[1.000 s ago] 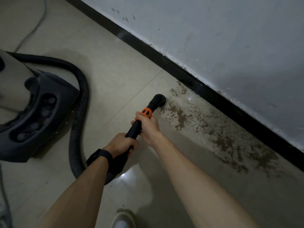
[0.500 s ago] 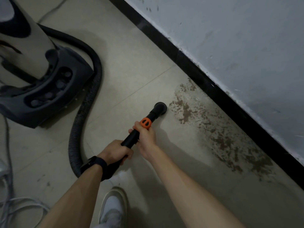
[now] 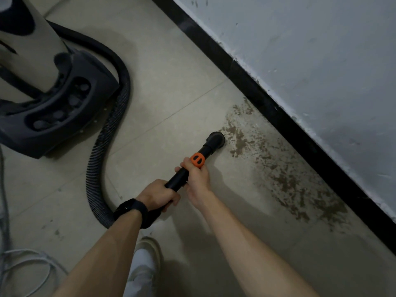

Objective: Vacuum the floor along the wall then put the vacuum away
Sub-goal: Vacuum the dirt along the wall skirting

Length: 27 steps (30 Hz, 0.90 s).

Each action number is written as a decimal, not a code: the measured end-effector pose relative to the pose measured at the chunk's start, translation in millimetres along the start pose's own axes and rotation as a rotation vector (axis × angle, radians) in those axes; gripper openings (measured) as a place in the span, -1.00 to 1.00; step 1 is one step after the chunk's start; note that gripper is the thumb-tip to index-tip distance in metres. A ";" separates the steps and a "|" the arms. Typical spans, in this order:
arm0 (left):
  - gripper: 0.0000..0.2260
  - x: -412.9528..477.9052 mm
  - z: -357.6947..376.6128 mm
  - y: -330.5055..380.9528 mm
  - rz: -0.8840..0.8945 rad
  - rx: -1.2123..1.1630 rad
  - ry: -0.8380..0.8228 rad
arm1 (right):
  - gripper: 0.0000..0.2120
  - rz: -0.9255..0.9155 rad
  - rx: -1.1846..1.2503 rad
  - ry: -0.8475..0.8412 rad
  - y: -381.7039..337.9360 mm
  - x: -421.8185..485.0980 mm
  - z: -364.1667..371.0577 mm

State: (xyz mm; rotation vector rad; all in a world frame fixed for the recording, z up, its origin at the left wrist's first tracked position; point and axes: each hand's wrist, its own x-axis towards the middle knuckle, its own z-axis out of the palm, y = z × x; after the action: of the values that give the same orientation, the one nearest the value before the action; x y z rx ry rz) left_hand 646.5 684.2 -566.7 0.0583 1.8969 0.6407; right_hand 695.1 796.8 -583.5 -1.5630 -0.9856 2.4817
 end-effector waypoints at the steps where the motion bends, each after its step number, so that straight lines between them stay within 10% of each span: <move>1: -0.89 2.4 1.4 2.5 0.006 -0.004 0.000 | -0.82 -0.005 -0.006 0.005 -3.2 1.8 -1.3; 27: -0.78 72.6 4.5 99.0 0.110 -0.192 -0.012 | -0.67 -0.089 -0.121 0.032 -101.8 89.5 -0.8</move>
State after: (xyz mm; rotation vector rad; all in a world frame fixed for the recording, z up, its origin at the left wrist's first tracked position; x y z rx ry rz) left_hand 595.3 794.5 -584.2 0.0432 1.8216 0.8923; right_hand 623.2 910.5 -600.4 -1.5483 -1.1930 2.3718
